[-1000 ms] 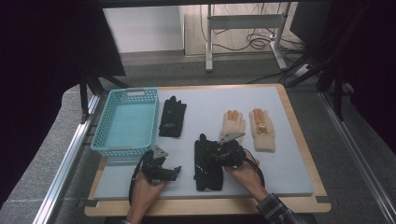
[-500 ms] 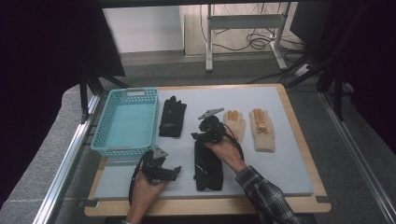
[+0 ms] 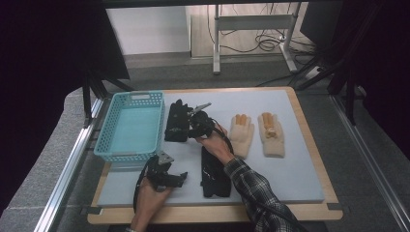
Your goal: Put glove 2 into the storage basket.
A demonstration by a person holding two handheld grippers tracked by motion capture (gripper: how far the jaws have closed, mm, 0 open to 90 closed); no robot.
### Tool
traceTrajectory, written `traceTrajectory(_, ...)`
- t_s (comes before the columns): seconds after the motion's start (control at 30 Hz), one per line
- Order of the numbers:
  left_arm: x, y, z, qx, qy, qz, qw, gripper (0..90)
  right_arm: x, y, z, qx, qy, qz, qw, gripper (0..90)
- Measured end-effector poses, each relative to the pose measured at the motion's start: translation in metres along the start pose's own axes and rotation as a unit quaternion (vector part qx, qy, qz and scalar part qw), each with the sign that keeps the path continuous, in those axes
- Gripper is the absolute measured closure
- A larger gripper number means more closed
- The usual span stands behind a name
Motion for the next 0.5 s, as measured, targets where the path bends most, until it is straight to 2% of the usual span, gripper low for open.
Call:
traceTrajectory(0.17,0.0,0.0,0.0,0.0,0.0,-0.001,1.0,4.5,0.004,-0.004,0.017,0.005,-0.007,0.0,1.0,42.4)
traceTrajectory(0.3,0.0,0.0,0.0,0.0,0.0,0.0,1.0,4.5,0.003,-0.01,0.032,-0.013,-0.032,-0.037,0.9987,41.9)
traceTrajectory(0.37,0.0,0.0,0.0,0.0,0.0,0.0,1.0,4.5,0.003,-0.015,0.034,-0.021,-0.032,-0.056,0.9977,47.7)
traceTrajectory(0.4,0.0,0.0,0.0,0.0,0.0,0.0,1.0,4.5,0.004,-0.015,0.034,-0.016,-0.037,-0.047,0.9981,51.6)
traceTrajectory(0.5,0.0,0.0,0.0,0.0,0.0,0.0,1.0,4.5,0.005,-0.014,0.033,-0.021,-0.039,-0.036,0.9984,62.1)
Point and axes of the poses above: each handheld gripper's, and its own axes: z roughly forward along the jaws, x roughly out of its top, y roughly to its right, the point moved 2 cm from there along z, roughly forward along the jaws, and after that the axes turned 5 degrees about -x, right-handed, at the moved point
